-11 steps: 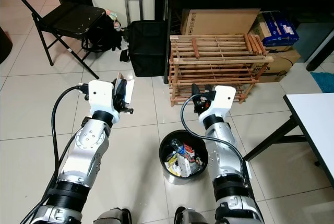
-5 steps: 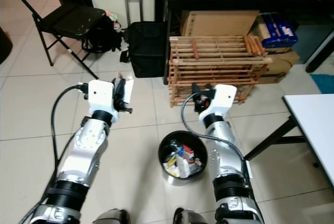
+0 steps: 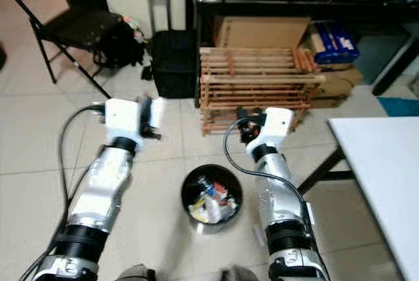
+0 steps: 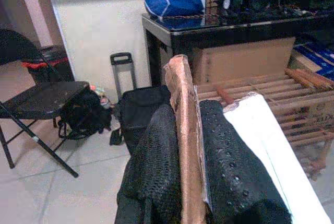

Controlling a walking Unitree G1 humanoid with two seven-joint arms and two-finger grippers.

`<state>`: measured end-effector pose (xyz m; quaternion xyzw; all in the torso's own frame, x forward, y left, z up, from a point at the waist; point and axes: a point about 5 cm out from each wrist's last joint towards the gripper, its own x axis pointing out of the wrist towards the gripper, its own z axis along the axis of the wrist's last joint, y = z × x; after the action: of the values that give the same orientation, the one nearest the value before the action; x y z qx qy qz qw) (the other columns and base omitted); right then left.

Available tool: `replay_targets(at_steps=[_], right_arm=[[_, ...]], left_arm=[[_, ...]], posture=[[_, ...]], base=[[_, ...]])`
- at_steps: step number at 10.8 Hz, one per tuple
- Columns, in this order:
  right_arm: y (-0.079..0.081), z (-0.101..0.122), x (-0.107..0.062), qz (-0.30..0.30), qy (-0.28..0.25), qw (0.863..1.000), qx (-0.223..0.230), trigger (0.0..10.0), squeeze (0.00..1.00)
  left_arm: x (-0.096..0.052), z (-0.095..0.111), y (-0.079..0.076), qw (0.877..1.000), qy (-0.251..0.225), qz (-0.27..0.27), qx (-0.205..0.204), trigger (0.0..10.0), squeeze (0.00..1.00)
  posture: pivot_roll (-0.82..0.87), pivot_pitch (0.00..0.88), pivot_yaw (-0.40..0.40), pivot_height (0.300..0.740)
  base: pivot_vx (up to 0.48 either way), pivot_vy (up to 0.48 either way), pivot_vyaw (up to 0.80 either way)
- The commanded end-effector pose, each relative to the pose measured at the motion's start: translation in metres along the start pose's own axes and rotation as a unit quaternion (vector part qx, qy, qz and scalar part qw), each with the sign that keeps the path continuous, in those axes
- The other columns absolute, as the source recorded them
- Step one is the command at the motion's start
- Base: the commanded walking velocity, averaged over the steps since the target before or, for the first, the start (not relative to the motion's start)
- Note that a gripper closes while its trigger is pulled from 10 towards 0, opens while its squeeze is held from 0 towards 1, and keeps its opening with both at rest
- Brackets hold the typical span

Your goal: Picking trash to rubbish bin

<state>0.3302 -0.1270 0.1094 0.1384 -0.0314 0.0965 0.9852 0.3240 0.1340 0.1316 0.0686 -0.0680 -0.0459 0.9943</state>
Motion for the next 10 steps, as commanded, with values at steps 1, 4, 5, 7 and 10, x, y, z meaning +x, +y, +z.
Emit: replay_targets(at_steps=[1, 4, 5, 7, 10], right_arm=[[-0.0095, 0.0002, -0.0038, -0.015, 0.003, 1.000, 0.000, 10.0, 0.00], [-0.0099, 0.0001, -0.0034, -0.017, 0.005, 1.000, 0.000, 10.0, 0.00], [-0.0105, -0.0002, -0.0037, -0.018, 0.006, 1.000, 0.000, 10.0, 0.00], [-0.0106, -0.0002, -0.0036, -0.019, 0.006, 1.000, 0.000, 10.0, 0.00], [-0.0107, -0.0015, -0.0041, -0.019, 0.008, 1.000, 0.001, 10.0, 0.00]], left_arm=[[0.0008, 0.0015, -0.0100, 1.000, -0.004, -0.010, -0.012, 10.0, 0.00], [0.0018, 0.0014, -0.0094, 1.000, -0.002, -0.010, -0.011, 10.0, 0.00], [0.0020, 0.0015, -0.0096, 1.000, -0.002, -0.011, -0.013, 10.0, 0.00], [0.0021, 0.0017, -0.0094, 1.000, -0.003, -0.011, -0.015, 10.0, 0.00], [0.0019, 0.0046, -0.0089, 0.999, -0.011, -0.010, -0.032, 10.0, 0.00]], posture=[[0.01, 0.097, -0.064, 0.740], [0.01, 0.103, -0.063, 0.740], [0.01, 0.105, -0.062, 0.740], [0.01, 0.106, -0.061, 0.740], [0.01, 0.107, -0.060, 0.740]], base=[[0.000, 0.000, 0.00], [0.000, 0.000, 0.00], [0.000, 0.000, 0.00], [0.000, 0.000, 0.00], [0.000, 0.000, 0.00]])
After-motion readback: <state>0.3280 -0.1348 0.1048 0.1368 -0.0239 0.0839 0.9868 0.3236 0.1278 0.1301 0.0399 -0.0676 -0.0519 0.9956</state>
